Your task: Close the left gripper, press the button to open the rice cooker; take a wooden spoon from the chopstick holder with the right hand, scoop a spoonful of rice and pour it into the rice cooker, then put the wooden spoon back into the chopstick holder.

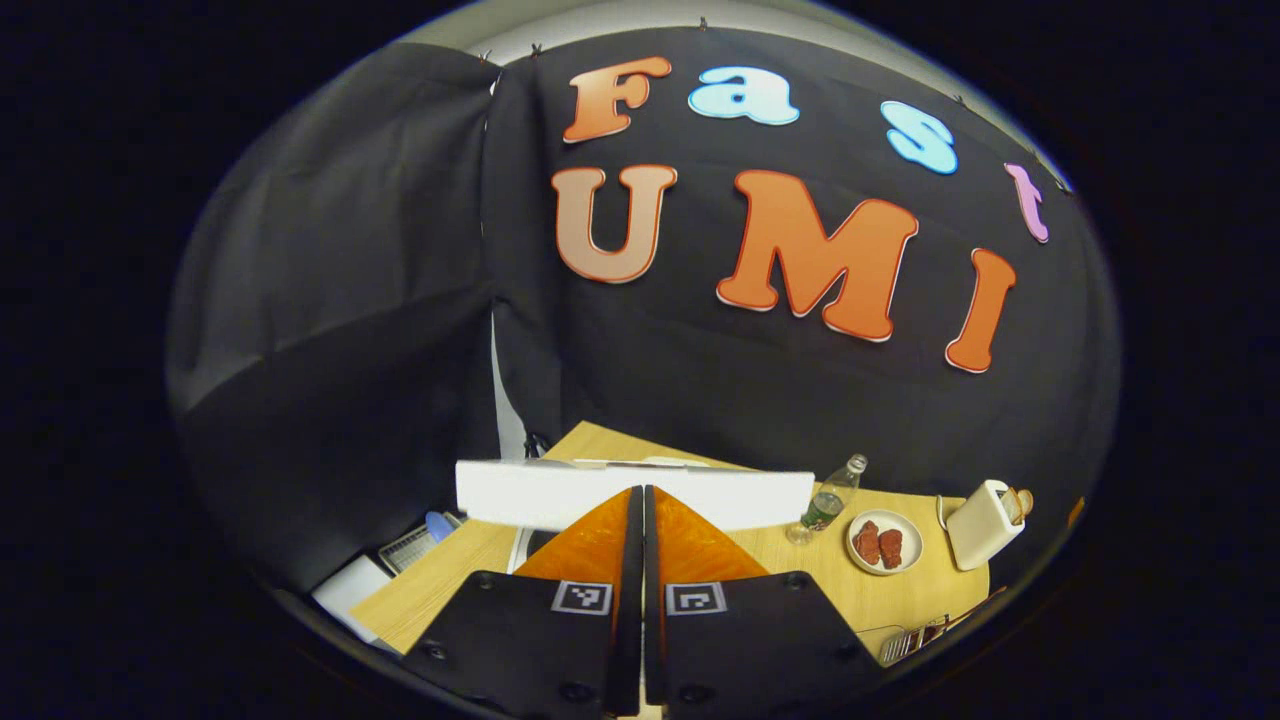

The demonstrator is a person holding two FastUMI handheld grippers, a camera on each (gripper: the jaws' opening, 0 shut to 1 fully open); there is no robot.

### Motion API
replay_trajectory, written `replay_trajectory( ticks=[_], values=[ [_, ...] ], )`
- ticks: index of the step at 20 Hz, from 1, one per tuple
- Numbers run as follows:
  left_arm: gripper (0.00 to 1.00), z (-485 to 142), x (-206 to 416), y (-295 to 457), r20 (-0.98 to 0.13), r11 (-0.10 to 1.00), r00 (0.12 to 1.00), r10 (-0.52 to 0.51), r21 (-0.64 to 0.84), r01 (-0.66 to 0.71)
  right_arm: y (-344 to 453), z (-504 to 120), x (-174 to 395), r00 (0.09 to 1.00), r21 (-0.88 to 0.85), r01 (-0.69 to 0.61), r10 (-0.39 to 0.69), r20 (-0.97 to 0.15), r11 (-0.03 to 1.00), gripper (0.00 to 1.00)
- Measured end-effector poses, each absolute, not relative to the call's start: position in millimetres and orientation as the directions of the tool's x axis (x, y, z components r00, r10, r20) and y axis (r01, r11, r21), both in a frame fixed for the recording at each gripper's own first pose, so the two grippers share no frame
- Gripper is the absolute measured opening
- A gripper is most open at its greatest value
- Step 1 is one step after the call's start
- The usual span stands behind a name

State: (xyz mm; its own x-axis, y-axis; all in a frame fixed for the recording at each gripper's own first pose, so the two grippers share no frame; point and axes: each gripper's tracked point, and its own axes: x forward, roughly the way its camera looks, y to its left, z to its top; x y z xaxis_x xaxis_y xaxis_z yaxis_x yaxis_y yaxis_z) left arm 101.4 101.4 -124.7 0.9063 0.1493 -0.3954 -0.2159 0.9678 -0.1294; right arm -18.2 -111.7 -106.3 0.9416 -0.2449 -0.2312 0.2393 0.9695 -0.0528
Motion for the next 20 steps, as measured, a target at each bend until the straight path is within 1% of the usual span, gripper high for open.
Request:
replay_trajectory(
  ticks=[2, 4, 5, 6, 7, 9, 10, 11, 12, 13, 14, 15, 16, 18, 20],
  values=[
    [0.07, -113.6, 92.1, 98.8, -0.363, 0.972, 0.915, 0.178, -0.081, -0.222, -115.2, -112.8, -20.4, 0.938, -0.047, 0.241, -0.246, -0.245, 0.969, 0.96],
    [0.06, -105.1, 85.1, 86.3, -0.33, 0.977, 0.928, 0.174, -0.057, -0.203, -118.7, -123.8, -24.7, 0.931, -0.038, 0.244, -0.245, -0.269, 0.969, 0.96],
    [0.19, -101.8, 80.1, 75.3, -0.315, 0.982, 0.936, 0.159, -0.051, -0.184, -121.1, -129.9, -27.8, 0.927, -0.035, 0.245, -0.245, -0.283, 0.969, 0.96],
    [0.27, -97.4, 76.0, 66.6, -0.294, 0.985, 0.944, 0.15, -0.04, -0.169, -124.1, -135.5, -30.0, 0.923, -0.034, 0.248, -0.247, -0.295, 0.968, 0.96],
    [0.39, -92.3, 73.8, 63.1, -0.269, 0.986, 0.951, 0.154, -0.023, -0.166, -128.0, -141.0, -32.4, 0.918, -0.034, 0.253, -0.251, -0.307, 0.967, 0.96],
    [0.51, -92.0, 65.8, 52.4, -0.244, 0.985, 0.955, 0.171, 0.025, -0.17, -136.2, -153.5, -37.7, 0.907, -0.034, 0.264, -0.26, -0.332, 0.964, 0.96],
    [0.49, -91.8, 62.7, 43.1, -0.239, 0.986, 0.957, 0.164, 0.041, -0.159, -141.3, -159.7, -41.0, 0.901, -0.033, 0.27, -0.265, -0.344, 0.962, 0.96],
    [0.59, -91.3, 58.6, 33.8, -0.231, 0.988, 0.961, 0.152, 0.051, -0.144, -146.0, -167.5, -44.0, 0.892, -0.033, 0.277, -0.27, -0.363, 0.96, 0.96],
    [0.63, -89.4, 56.5, 25.2, -0.218, 0.989, 0.965, 0.146, 0.059, -0.136, -150.5, -175.7, -48.5, 0.883, -0.03, 0.282, -0.272, -0.383, 0.959, 0.96],
    [0.75, -87.9, 53.7, 17.3, -0.204, 0.99, 0.969, 0.136, 0.064, -0.126, -154.7, -184.0, -51.9, 0.874, -0.027, 0.285, -0.271, -0.404, 0.958, 0.96],
    [0.82, -86.8, 50.2, 9.0, -0.194, 0.99, 0.972, 0.13, 0.071, -0.118, -159.3, -191.3, -55.0, 0.863, -0.025, 0.292, -0.275, -0.425, 0.956, 0.96],
    [0.85, -86.5, 47.0, 2.6, -0.182, 0.991, 0.975, 0.125, 0.079, -0.112, -163.6, -199.0, -57.7, 0.852, -0.017, 0.297, -0.273, -0.447, 0.955, 0.96],
    [0.93, -84.0, 44.1, -3.8, -0.164, 0.99, 0.979, 0.122, 0.085, -0.11, -167.1, -206.9, -60.8, 0.843, -0.007, 0.302, -0.27, -0.465, 0.953, 0.96],
    [0.95, -81.3, 36.8, -15.3, -0.139, 0.989, 0.983, 0.117, 0.101, -0.104, -169.8, -225.3, -64.9, 0.822, 0.016, 0.306, -0.256, -0.509, 0.952, 0.96],
    [0.95, -83.3, 31.7, -26.2, -0.137, 0.99, 0.984, 0.113, 0.105, -0.099, -172.3, -243.1, -66.8, 0.802, 0.044, 0.317, -0.243, -0.545, 0.947, 0.96]
  ],
)
